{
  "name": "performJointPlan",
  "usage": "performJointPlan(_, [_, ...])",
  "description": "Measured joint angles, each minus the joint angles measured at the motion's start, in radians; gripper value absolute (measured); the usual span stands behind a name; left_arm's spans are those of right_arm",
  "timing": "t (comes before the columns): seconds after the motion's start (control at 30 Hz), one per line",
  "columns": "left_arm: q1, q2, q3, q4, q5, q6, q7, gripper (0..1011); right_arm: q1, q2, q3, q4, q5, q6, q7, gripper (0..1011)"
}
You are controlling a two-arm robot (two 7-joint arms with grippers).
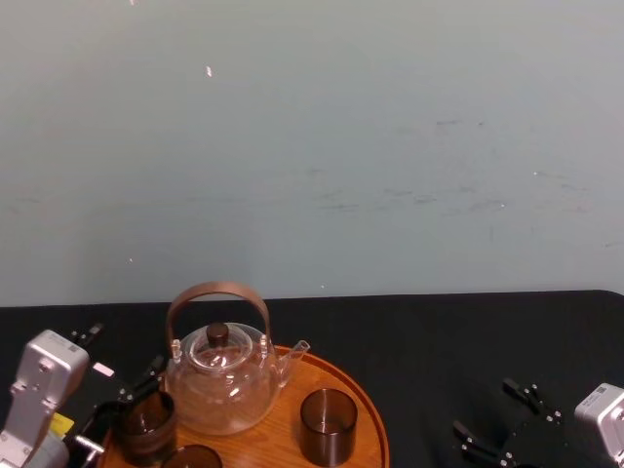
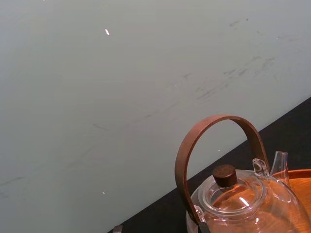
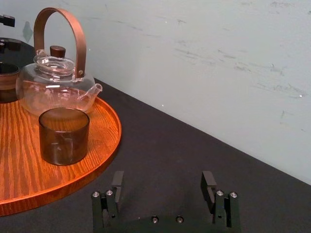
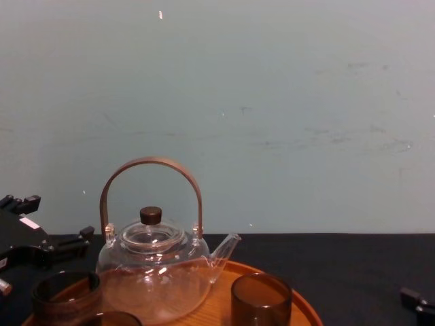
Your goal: Pick up the glass from the table and place it on the tray.
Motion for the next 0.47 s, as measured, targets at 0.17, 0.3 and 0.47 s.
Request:
performJointPlan(0.17, [0.000, 0.000, 0.000, 0.000, 0.000, 0.000, 0.000, 1001, 0.001, 0.001, -0.001, 0.000, 0.001, -0.001, 0.002, 1002])
performJointPlan(0.3, [0.000, 0.000, 0.000, 0.000, 0.000, 0.000, 0.000, 1002, 0.001, 0.001, -0.002, 0.000, 0.002, -0.001, 0.003, 1002])
performJointPlan(0.47, [0.000, 0.000, 0.000, 0.000, 0.000, 0.000, 0.000, 1001, 0.001, 0.002, -0.002, -0.001, 0.004, -0.002, 0.005, 1002])
